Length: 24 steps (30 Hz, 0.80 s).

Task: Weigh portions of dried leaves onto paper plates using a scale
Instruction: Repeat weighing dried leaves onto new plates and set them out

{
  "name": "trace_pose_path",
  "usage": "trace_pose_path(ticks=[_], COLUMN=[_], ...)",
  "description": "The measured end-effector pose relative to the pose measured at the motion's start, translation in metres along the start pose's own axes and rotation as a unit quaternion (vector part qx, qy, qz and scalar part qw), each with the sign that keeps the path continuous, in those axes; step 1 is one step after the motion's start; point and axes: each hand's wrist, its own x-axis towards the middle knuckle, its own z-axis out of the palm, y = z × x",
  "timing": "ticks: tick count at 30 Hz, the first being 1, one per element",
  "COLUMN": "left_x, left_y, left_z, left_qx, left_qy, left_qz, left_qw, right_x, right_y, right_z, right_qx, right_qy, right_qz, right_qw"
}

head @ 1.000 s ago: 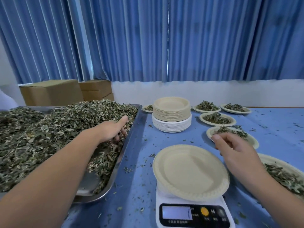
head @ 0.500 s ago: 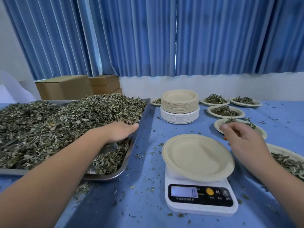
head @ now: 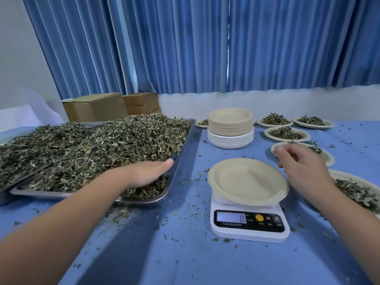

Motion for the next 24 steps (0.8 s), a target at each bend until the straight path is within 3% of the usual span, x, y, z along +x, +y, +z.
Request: trace_pose_path(ticks=[3,6,15,24], left_x=[-0.009,-0.017,-0.045,-0.053], left_y=[0.004,0.011,0.015,0.004], left_z=[0.013,0.017,0.029,0.039], left_qx=[-0.017,0.0,0.107,0.188], left_qy=[-0.077,-0.081,-0.008,0.109], left_qz=[0.005,-0.002,-0.009,0.061], left_qw=[0.997,0.997,0.994,0.974], right_x=[-0.001,-0.002,-0.004,-0.003], right_y=[0.0,-0.001,-0.001,0.001], right_z=[0.0,-0.002,-0.003,-0.002], right_qx=[-0.017,-0.02,-0.022,-0.045], right_qy=[-0.001,-0.002,-0.011,-0.013], right_qz=[-0.011,-0.013,-0.015,-0.024], right_qw=[1.0,1.0,1.0,0.999])
